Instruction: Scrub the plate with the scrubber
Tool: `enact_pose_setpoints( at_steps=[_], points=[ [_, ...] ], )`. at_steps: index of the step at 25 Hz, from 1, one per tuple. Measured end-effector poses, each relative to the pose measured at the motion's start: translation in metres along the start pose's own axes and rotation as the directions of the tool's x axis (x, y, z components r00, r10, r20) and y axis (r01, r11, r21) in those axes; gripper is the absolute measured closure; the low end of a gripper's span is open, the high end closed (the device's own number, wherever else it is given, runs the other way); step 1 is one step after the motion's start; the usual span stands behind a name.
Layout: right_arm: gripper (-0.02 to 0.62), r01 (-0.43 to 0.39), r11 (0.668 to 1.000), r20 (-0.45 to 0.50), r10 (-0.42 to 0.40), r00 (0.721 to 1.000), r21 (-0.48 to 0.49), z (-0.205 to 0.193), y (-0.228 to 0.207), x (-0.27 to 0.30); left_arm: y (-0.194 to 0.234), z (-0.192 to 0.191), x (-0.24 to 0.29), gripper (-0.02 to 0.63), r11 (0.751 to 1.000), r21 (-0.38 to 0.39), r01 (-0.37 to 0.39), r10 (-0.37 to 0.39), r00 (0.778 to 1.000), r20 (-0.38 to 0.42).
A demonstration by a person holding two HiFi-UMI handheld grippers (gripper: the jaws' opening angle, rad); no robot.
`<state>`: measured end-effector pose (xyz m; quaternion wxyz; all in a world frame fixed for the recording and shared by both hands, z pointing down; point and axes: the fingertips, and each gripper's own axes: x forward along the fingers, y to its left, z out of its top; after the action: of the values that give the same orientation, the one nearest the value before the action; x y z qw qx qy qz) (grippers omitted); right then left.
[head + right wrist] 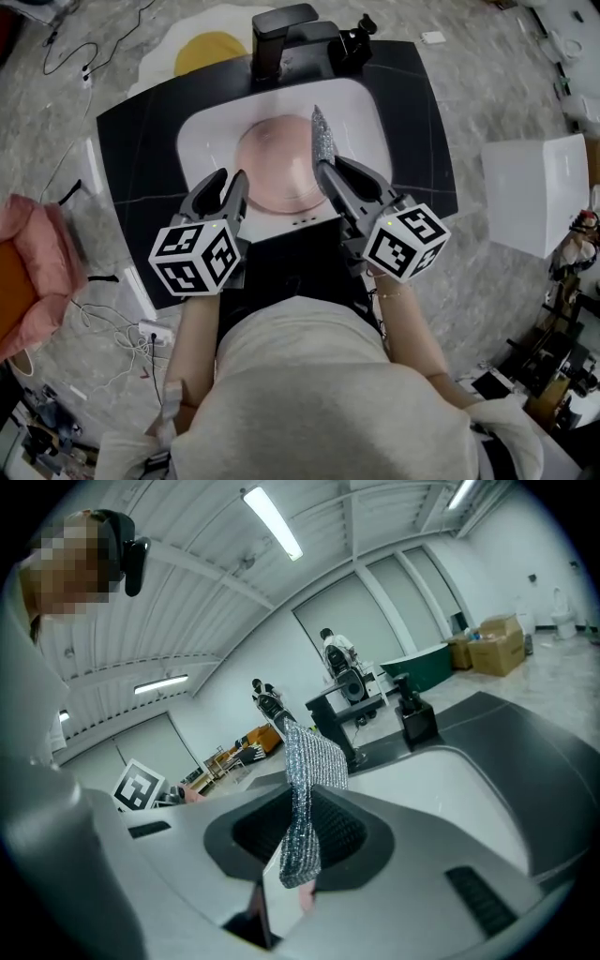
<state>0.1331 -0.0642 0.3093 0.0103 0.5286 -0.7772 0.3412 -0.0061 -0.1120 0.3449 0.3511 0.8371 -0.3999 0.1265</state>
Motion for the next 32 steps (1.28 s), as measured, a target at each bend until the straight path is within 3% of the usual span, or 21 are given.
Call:
enact_pose_setpoints(
  at_steps=[7, 10, 15, 24, 32],
  points=[
    [0.517, 0.028, 0.999, -0.069, -0.031, 0.997, -0.043, 0.001, -0.011, 0.011, 0.006, -0.02, 0.019, 0.485, 0.998, -0.058, 0.001, -0.005, 0.997, -0.071],
    [0.517, 0.007, 0.999, -0.083, -0.01, 0.997, -0.042, 0.002, -0.015, 0.022, 0.005, -0.03, 0.026, 0.48, 0.998, -0.058, -0.001, -0.006, 0.993, -0.12],
    [0.517, -0.05, 0.992, -0.161, 0.031, 0.986, -0.118, -0.001, -0.017, 0.042, 0.012, -0.04, 0.03, 0.462, 0.995, -0.09, -0.041, 0.028, 0.989, -0.148],
    [0.517, -0.187, 0.957, -0.33, 0.107, 0.938, -0.221, -0.02, -0.024, 0.06, 0.027, -0.057, 0.037, 0.448, 0.966, -0.209, -0.155, 0.12, 0.978, -0.17],
    [0.517, -0.252, 0.938, -0.412, 0.138, 0.901, -0.236, -0.037, -0.038, 0.068, 0.042, -0.069, 0.054, 0.448, 0.956, -0.203, -0.213, 0.168, 0.961, -0.218]
  ],
)
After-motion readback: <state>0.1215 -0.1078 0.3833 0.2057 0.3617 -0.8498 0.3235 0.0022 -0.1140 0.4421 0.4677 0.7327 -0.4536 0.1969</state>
